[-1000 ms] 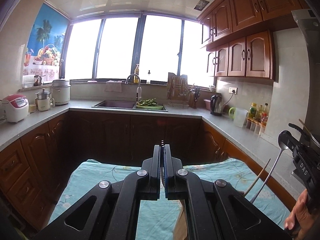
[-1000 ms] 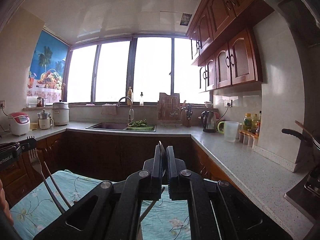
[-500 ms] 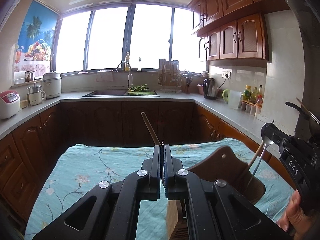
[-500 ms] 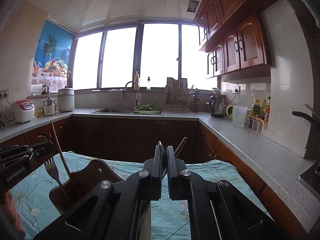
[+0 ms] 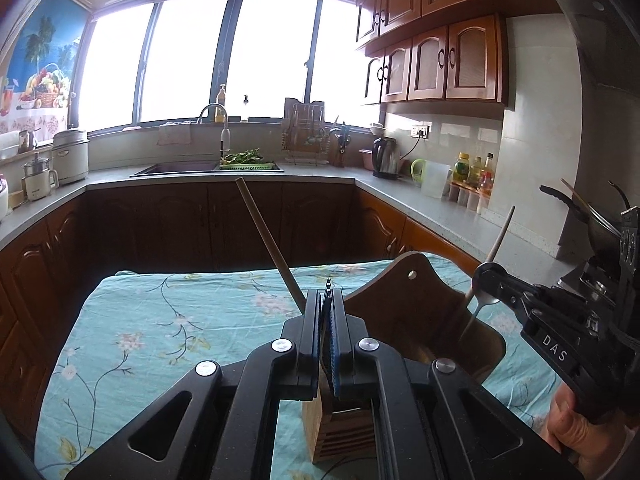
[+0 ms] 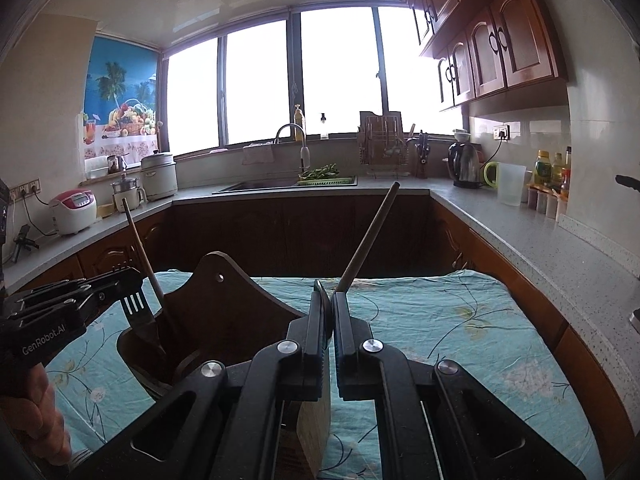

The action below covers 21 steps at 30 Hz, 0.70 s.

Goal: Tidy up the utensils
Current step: 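Open both grippers to drop the fork and chopstick into the holder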

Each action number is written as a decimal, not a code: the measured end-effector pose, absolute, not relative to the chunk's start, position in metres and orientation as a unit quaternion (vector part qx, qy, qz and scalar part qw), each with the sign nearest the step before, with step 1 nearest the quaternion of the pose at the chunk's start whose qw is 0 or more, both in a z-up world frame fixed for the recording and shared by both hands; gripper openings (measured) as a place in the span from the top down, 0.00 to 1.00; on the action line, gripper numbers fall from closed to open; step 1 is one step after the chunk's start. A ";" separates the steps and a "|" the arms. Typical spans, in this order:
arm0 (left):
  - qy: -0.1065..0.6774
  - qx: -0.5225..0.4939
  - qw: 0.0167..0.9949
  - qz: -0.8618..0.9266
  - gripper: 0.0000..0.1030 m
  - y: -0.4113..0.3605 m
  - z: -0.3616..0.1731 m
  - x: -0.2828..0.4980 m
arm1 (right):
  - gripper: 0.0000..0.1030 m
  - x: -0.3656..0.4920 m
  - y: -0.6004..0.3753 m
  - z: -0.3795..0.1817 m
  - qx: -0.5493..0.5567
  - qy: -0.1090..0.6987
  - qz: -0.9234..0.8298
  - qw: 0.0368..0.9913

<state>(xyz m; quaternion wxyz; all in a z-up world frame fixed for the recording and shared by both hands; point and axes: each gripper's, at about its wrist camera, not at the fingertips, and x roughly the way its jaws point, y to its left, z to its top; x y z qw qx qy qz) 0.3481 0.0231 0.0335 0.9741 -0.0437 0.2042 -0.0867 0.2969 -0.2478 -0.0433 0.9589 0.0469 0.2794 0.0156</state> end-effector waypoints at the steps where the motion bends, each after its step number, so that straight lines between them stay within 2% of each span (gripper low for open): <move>1: 0.205 -0.043 0.974 -0.085 0.97 0.024 0.034 0.349 | 0.96 0.297 -0.249 -0.044 0.049 0.280 0.017 0.958; 12: 0.216 -0.052 0.971 -0.087 0.96 0.026 0.040 0.351 | 0.91 0.300 -0.257 -0.044 0.078 0.298 0.026 0.951; 14: 0.218 -0.054 0.971 -0.087 0.92 0.026 0.042 0.351 | 0.90 0.298 -0.258 -0.043 0.082 0.299 0.023 0.950; 16: 0.215 -0.055 0.971 -0.084 0.83 0.025 0.044 0.346 | 0.76 0.296 -0.261 -0.040 0.090 0.296 0.022 0.951; 18: 0.208 -0.059 0.973 -0.081 0.80 0.026 0.046 0.341 | 0.67 0.293 -0.265 -0.036 0.100 0.290 0.020 0.951; 20: 0.205 -0.059 0.974 -0.081 0.79 0.027 0.049 0.336 | 0.66 0.289 -0.269 -0.030 0.109 0.286 0.016 0.952; 21: 0.205 -0.059 0.974 -0.079 0.74 0.027 0.049 0.333 | 0.62 0.287 -0.271 -0.028 0.114 0.284 0.013 0.952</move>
